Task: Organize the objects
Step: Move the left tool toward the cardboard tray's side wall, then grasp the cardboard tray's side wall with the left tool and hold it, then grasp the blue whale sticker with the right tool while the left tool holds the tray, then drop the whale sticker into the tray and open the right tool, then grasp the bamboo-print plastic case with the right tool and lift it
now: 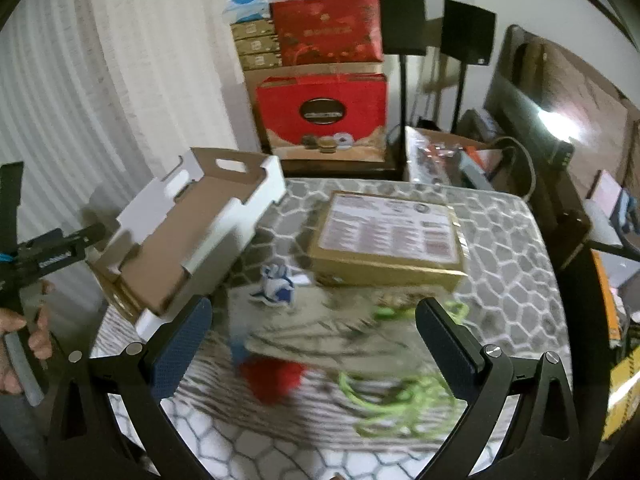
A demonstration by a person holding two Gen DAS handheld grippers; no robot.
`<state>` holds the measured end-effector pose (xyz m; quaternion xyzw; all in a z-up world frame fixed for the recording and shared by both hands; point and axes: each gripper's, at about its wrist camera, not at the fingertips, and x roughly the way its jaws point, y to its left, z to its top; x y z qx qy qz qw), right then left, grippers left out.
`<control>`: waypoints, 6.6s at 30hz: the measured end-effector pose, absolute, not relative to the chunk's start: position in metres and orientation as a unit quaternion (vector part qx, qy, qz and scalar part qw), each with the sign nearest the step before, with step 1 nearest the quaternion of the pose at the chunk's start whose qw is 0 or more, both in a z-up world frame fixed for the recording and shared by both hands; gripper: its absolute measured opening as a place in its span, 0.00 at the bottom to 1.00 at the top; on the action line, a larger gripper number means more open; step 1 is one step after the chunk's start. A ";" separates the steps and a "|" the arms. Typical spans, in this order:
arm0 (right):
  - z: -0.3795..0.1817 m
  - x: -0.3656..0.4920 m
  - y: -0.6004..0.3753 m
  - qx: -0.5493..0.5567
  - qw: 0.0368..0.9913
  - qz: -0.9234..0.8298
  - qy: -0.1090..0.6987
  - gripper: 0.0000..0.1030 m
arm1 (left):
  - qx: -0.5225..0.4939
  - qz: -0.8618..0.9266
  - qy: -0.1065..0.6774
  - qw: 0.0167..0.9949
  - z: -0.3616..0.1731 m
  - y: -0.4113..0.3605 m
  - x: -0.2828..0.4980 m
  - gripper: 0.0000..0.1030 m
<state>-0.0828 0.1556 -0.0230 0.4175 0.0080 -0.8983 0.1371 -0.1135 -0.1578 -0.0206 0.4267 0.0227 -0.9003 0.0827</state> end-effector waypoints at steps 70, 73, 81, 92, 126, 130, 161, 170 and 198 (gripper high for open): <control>-0.088 -0.118 0.059 0.542 0.242 -0.805 0.025 0.28 | 0.476 -0.876 0.082 -0.004 -0.042 -0.155 -0.045 0.17; -0.087 -0.115 0.062 0.543 0.261 -0.798 0.015 0.35 | 0.485 -0.870 0.089 -0.001 -0.052 -0.156 -0.045 0.17; -0.049 -0.128 0.097 0.508 0.236 -0.828 0.015 0.47 | 0.494 -0.867 0.061 0.028 -0.068 -0.151 -0.053 0.29; -0.084 -0.158 0.097 0.542 0.203 -0.810 0.097 0.47 | 0.495 -0.864 0.089 0.025 -0.076 -0.163 -0.047 0.11; -0.047 -0.149 0.066 0.503 0.234 -0.820 0.140 0.52 | 0.494 -0.865 0.090 0.023 -0.075 -0.161 -0.044 0.10; -0.031 -0.127 0.034 0.487 0.279 -0.816 0.142 0.52 | 0.494 -0.864 0.091 0.023 -0.075 -0.161 -0.043 0.10; -0.040 -0.130 0.163 0.544 0.184 -0.815 0.078 0.67 | 0.501 -0.860 0.089 0.024 -0.080 -0.161 -0.047 0.10; -0.065 -0.149 0.185 0.590 0.182 -0.787 0.019 0.51 | 0.503 -0.859 0.088 0.025 -0.081 -0.160 -0.048 0.10; -0.059 -0.146 0.243 0.583 0.151 -0.798 0.003 0.60 | 0.503 -0.859 0.091 0.027 -0.081 -0.159 -0.050 0.10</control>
